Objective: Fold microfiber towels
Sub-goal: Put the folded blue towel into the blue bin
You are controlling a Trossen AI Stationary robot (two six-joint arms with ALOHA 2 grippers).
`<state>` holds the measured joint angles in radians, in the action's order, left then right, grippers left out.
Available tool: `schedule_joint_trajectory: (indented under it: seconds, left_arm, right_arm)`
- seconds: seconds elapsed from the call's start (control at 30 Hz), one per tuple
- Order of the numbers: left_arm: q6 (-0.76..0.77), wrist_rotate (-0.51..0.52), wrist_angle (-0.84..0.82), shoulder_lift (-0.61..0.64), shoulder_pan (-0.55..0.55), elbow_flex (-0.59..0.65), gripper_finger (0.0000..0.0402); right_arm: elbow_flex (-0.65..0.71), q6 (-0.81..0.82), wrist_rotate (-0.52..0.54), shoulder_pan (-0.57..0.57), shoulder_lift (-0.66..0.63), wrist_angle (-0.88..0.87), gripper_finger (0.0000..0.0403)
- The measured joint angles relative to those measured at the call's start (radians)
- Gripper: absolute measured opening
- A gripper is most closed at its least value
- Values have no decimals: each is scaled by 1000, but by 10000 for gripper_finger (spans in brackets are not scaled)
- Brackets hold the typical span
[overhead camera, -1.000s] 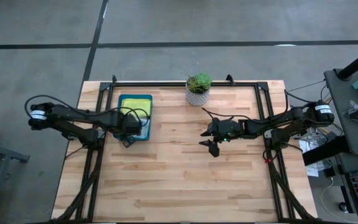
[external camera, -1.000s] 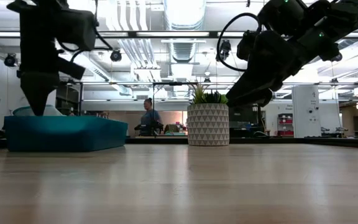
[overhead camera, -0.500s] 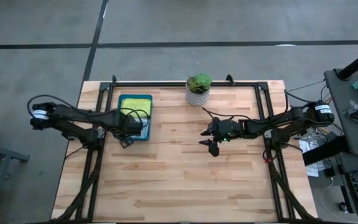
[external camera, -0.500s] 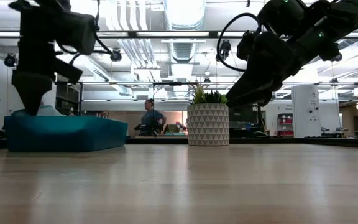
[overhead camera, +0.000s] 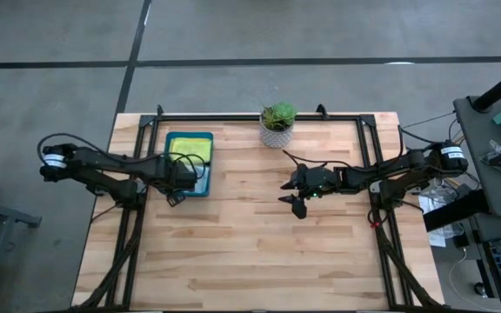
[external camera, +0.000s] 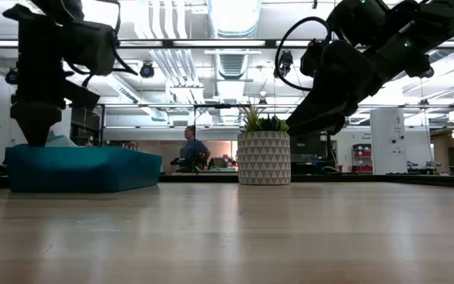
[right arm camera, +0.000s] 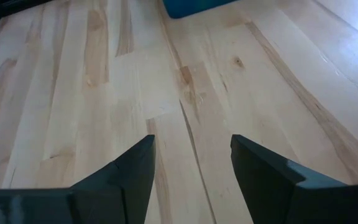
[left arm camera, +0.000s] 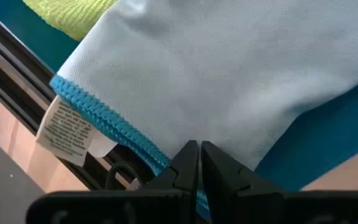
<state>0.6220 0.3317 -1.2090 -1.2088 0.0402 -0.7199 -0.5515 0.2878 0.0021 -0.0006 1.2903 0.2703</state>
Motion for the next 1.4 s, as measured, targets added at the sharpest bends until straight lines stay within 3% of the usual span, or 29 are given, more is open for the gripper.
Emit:
schedule_joint_trajectory:
  seconds: [0.13, 0.33, 0.6, 1.4]
  left_arm:
    - [-9, 4, -51, -10, 0, -24, 6]
    - [-103, 93, -70, 34, 33, -105, 6]
    - [-113, 183, -10, 49, 142, -54, 6]
    - [-29, 164, 74, -82, 162, 4, 6]
  right_arm:
    - [0, 0, 0, 0, 0, 1, 199]
    - [0, -12, 14, 0, 0, 1, 199]
    - [0, -14, 57, 0, 0, 1, 199]
    - [0, -11, 55, 0, 0, -4, 199]
